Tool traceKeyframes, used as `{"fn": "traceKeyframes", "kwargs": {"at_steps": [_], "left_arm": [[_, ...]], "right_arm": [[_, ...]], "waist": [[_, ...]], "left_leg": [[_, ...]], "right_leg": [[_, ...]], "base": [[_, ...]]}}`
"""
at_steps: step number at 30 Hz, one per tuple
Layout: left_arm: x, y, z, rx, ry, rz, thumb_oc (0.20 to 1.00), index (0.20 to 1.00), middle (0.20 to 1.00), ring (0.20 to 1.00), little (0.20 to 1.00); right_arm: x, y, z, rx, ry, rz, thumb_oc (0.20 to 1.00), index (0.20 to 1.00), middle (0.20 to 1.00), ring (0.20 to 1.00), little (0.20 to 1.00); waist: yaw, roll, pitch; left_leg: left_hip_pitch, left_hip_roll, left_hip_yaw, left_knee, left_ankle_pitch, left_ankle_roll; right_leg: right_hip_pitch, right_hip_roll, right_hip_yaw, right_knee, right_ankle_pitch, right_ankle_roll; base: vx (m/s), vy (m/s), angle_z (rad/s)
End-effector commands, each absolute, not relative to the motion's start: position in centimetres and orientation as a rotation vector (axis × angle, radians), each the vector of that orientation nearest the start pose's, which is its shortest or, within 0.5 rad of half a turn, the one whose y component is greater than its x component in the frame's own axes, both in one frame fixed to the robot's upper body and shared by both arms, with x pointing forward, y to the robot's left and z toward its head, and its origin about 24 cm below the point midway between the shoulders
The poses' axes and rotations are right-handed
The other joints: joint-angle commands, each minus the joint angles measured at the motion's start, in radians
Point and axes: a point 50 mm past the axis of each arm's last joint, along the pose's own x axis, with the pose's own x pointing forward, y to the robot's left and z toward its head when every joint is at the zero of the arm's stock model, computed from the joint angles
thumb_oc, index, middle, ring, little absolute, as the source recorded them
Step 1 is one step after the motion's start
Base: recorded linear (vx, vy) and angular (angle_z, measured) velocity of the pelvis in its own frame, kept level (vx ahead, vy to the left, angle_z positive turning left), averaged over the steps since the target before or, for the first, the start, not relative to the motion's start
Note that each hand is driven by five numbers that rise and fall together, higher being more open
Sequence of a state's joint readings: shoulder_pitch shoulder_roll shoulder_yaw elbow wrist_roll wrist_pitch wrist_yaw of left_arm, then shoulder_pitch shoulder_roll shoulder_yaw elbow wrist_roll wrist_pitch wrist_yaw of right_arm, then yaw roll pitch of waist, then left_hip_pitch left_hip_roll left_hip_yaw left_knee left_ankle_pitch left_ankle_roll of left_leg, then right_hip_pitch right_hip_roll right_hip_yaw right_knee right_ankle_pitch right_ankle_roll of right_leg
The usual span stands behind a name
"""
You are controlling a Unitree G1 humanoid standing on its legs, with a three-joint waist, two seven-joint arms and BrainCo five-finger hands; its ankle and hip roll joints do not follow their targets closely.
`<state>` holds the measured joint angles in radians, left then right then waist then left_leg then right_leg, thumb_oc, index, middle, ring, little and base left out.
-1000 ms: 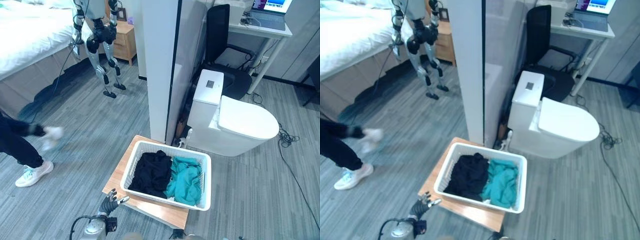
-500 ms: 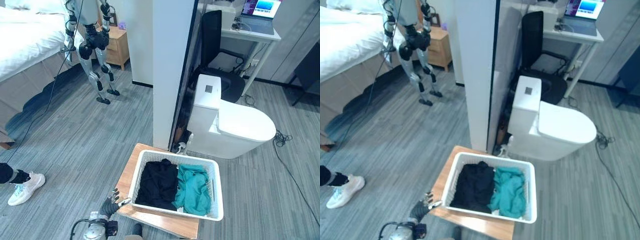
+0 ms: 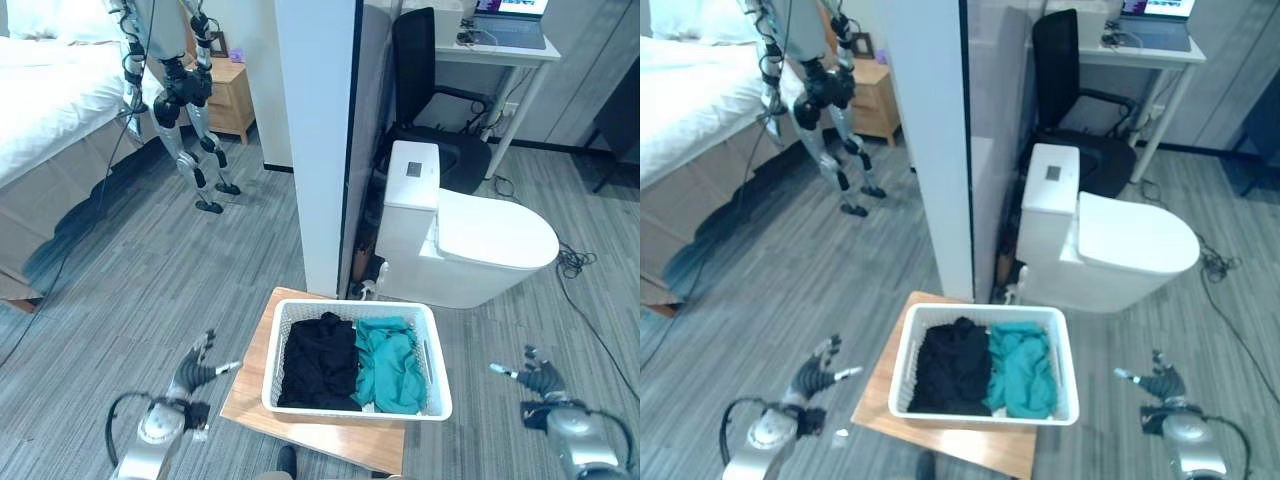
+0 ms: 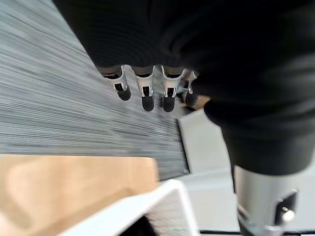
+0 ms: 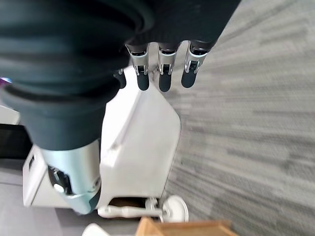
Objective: Grab the laundry basket,head to the washer,open it,put in the laundry and shut it.
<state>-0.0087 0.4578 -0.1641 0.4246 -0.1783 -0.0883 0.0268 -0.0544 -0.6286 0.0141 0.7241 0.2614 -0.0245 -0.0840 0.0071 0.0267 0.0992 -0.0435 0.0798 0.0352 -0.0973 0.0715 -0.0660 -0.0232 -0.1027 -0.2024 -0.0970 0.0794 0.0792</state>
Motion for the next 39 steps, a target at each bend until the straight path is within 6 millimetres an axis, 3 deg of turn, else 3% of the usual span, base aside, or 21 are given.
{"fn": "traceKeyframes", "kwargs": {"at_steps": [1, 2, 3, 5, 6, 7, 11, 14, 20, 29, 39], "left_arm": [[27.0, 23.1, -0.9, 0.335, 0.295, -0.024, 1.0, 1.0, 1.0, 1.0, 1.0], [27.1, 23.1, -0.8, 0.334, 0.293, -0.023, 1.0, 1.0, 1.0, 1.0, 1.0], [28.6, 22.1, -0.2, 0.318, 0.28, -0.039, 1.0, 1.0, 1.0, 1.0, 1.0], [29.9, 21.2, 0.5, 0.288, 0.269, -0.049, 1.0, 1.0, 1.0, 1.0, 1.0], [30.0, 21.2, 0.5, 0.288, 0.267, -0.047, 1.0, 1.0, 1.0, 1.0, 1.0], [30.9, 20.8, 1.1, 0.28, 0.259, -0.045, 1.0, 1.0, 1.0, 1.0, 1.0], [31.7, 21.1, 2.2, 0.311, 0.228, -0.014, 1.0, 1.0, 1.0, 1.0, 1.0], [32.6, 21.2, 3.2, 0.342, 0.201, 0.008, 1.0, 1.0, 1.0, 1.0, 1.0], [32.5, 20.7, 3.1, 0.381, 0.202, -0.034, 1.0, 1.0, 1.0, 1.0, 1.0], [34.1, 18.5, 3.6, 0.472, 0.209, -0.099, 1.0, 1.0, 1.0, 1.0, 1.0], [35.1, 18.7, 1.1, 0.613, 0.388, -0.036, 1.0, 1.0, 1.0, 1.0, 1.0]], "right_arm": [[25.0, -34.2, -0.2, -0.434, 0.481, -0.339, 1.0, 1.0, 1.0, 1.0, 1.0], [25.1, -34.2, -0.1, -0.434, 0.479, -0.34, 1.0, 1.0, 1.0, 1.0, 1.0], [27.0, -33.2, 0.9, -0.453, 0.446, -0.312, 1.0, 1.0, 1.0, 1.0, 1.0], [29.0, -31.9, 1.9, -0.468, 0.41, -0.275, 1.0, 1.0, 1.0, 1.0, 1.0], [29.1, -31.9, 1.9, -0.468, 0.408, -0.275, 1.0, 1.0, 1.0, 1.0, 1.0], [30.7, -30.2, 2.5, -0.467, 0.383, -0.24, 1.0, 1.0, 1.0, 1.0, 1.0], [31.7, -28.4, 2.8, -0.502, 0.358, -0.189, 1.0, 1.0, 1.0, 1.0, 1.0], [31.9, -26.8, 2.6, -0.533, 0.339, -0.152, 1.0, 1.0, 1.0, 1.0, 1.0], [32.2, -25.8, 2.4, -0.511, 0.331, -0.134, 1.0, 1.0, 1.0, 1.0, 1.0], [33.3, -23.4, 2.7, -0.532, 0.316, -0.076, 1.0, 1.0, 1.0, 1.0, 1.0], [33.7, -20.6, 3.3, -0.583, 0.257, 0.012, 1.0, 1.0, 1.0, 1.0, 1.0]], "waist": [[-0.008, -0.002, 0.078], [-0.009, -0.002, 0.079], [-0.012, 0.001, 0.102], [-0.013, 0.002, 0.128], [-0.014, 0.002, 0.127], [-0.013, 0.001, 0.151], [-0.009, -0.006, 0.17], [-0.002, -0.015, 0.203], [0.004, -0.018, 0.22], [0.002, -0.028, 0.249], [-0.025, -0.061, 0.276]], "left_leg": [[-0.005, 0.009, -0.013, 0.01, -0.069, 0.015], [-0.007, 0.009, -0.013, 0.01, -0.068, 0.015], [-0.043, 0.009, -0.015, 0.01, -0.053, 0.017], [-0.076, 0.008, -0.017, 0.01, -0.039, 0.02], [-0.079, 0.008, -0.017, 0.01, -0.038, 0.02], [-0.112, 0.005, -0.015, 0.01, -0.021, 0.022], [-0.13, 0.004, -0.012, 0.015, -0.013, 0.025], [-0.143, -0.001, -0.012, 0.023, -0.006, 0.026], [-0.152, -0.004, -0.017, 0.03, -0.006, 0.026], [-0.173, -0.002, -0.021, 0.035, -0.001, 0.026], [-0.193, 0.009, -0.017, 0.032, 0.009, 0.024]], "right_leg": [[-0.041, -0.038, -0.001, 0.014, -0.024, 0.04], [-0.044, -0.038, -0.001, 0.014, -0.023, 0.04], [-0.083, -0.039, 0.001, 0.024, -0.016, 0.038], [-0.119, -0.04, 0.004, 0.035, -0.006, 0.038], [-0.123, -0.041, 0.004, 0.037, -0.007, 0.038], [-0.161, -0.043, 0.006, 0.049, 0.004, 0.037], [-0.181, -0.045, 0.006, 0.059, 0.008, 0.036], [-0.19, -0.052, -0.003, 0.067, 0.01, 0.035], [-0.194, -0.058, -0.008, 0.072, 0.012, 0.034], [-0.213, -0.061, -0.012, 0.081, 0.013, 0.033], [-0.242, -0.055, -0.009, 0.085, 0.019, 0.035]], "base": [[-0.18, 0.041, -0.03], [-0.2, 0.037, -0.04], [-0.19, 0.025, -0.04], [-0.18, 0.022, -0.02], [-0.16, 0.037, 0.04], [-0.1, 0.032, 0.03], [-0.07, 0.008, 0.0], [-0.05, -0.004, 0.01], [0.0, 0.0, 0.0], [0.0, 0.0, 0.0], [0.0, 0.0, 0.0]]}}
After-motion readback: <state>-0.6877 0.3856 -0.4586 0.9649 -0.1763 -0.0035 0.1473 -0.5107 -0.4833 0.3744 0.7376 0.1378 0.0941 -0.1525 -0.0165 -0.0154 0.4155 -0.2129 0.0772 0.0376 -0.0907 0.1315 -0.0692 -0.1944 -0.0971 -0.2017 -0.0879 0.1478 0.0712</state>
